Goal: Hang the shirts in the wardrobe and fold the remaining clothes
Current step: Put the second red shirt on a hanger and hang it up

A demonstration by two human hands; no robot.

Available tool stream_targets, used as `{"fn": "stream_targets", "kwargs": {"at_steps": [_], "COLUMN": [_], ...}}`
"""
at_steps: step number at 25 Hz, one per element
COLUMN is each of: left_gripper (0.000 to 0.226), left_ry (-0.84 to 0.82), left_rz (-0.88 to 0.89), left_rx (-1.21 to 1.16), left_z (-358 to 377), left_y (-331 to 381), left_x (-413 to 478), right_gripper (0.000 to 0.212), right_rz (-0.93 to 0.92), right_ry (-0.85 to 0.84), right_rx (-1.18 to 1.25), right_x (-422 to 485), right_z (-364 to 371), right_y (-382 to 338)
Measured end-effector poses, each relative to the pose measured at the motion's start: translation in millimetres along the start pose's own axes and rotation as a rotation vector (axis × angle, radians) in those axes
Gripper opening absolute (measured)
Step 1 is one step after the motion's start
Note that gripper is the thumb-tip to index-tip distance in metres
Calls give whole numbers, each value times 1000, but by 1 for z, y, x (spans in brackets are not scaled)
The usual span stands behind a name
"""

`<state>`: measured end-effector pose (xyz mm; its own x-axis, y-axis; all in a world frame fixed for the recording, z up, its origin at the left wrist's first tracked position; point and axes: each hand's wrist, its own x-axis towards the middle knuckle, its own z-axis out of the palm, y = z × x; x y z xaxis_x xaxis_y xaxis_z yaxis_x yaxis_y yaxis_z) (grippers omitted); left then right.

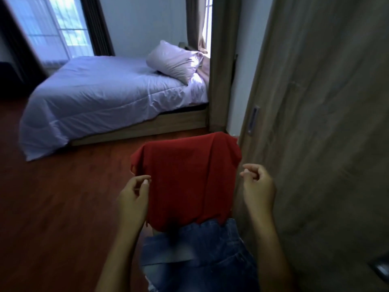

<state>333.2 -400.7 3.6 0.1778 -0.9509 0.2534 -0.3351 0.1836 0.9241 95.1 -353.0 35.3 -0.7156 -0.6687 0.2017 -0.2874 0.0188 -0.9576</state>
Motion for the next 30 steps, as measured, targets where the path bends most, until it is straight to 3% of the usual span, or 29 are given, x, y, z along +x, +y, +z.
{"fn": "stream_targets", "kwargs": {"at_steps": [4,8,12,14,20,25,28,30], "left_gripper": [30,63,112,118,68,30,11,11], "left_ry": [138,166,168,225,361,347,360,356], "left_rz": [-189,-347,-482,-537,-615,-589,-553,-526], "left_rx": [27,94,125,111,195,-95,-221,-299], "left_z": [15,36,53,58,72,71,65,69], "left_y": [-16,-50,-99,-128,-92,-92,-77,-65], "left_x": [53,103,144,160,171,186,187,187], "right_gripper": [16,19,18,19,18,15,10,14], "right_rz": [116,355,541,579,833,633,535,536], "right_ry": [-56,-32,-23,-61,-136,1,58,-53], "right_rx": [52,163,161,130,250,186,455,686], "right_x": [48,96,145,166,216,226,215,207], "right_z": [45,75,112,133,166,163,141,135], "right_y": [25,66,110,126,154,160,136,113]}}
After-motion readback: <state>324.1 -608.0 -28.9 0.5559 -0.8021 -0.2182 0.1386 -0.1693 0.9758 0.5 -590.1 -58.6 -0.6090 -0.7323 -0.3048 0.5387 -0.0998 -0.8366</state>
